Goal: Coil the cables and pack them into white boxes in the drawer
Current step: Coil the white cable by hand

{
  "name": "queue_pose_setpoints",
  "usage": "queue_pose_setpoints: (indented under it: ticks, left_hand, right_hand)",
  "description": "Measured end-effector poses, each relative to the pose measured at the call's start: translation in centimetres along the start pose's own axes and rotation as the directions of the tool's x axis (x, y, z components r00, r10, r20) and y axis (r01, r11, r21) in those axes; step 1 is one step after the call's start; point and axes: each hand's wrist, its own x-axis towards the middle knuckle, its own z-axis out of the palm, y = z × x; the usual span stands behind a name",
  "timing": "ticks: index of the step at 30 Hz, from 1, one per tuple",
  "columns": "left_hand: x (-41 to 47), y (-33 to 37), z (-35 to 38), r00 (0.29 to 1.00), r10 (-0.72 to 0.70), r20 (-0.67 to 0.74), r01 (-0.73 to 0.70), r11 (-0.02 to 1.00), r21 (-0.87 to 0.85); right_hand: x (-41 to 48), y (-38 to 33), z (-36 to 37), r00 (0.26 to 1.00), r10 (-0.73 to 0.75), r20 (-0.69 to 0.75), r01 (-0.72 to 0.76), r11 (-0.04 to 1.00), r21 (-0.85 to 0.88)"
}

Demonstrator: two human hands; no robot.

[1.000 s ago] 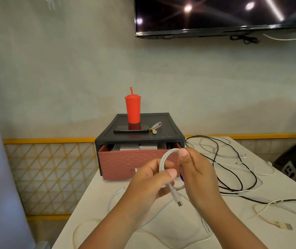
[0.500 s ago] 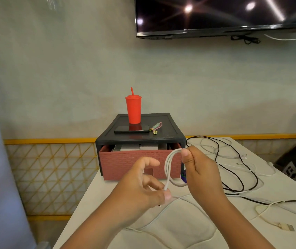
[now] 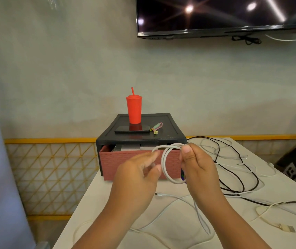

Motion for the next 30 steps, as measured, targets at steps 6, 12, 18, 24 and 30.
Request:
queue_pose_setpoints:
  ticks: [6,12,18,24,30]
  left_hand:
    - [-0.1,2.7,-0.2,0.946,-0.185,0.267,0.311,0.75,-0.584]
    - [-0.5,2.7,0.4,0.926,-0.316,0.208,0.378,0.742,-0.554]
    - [-0.9,2.9,0.9,0.963,-0.233,0.133,0.267,0.797,-0.541]
    - [-0.9,2.1,1.2,0.996,-0.06,0.071,0.082,0.926,-0.37]
    - [-0.3,2.1,1.0,0.946,-0.206,0.251,0.298,0.86,-0.414]
  right_hand:
    - [0.1,-0.2,-0.1,0.998,-0.057,-0.018,0.058,0.998,0.011]
    - [-0.2,0.0,-0.1,0.995,-0.082,0.063,0.08,0.996,0.048]
    - [-0.5,-0.5,0.4,0.998,-0.056,0.036,0.051,0.99,0.132]
    - [-0.2,-0.4,0.5,0.999,-0.048,-0.003,0.048,0.993,0.105]
    - [0.1,-0.1,0.1,1.0,0.003,0.013,-0.004,0.996,0.085]
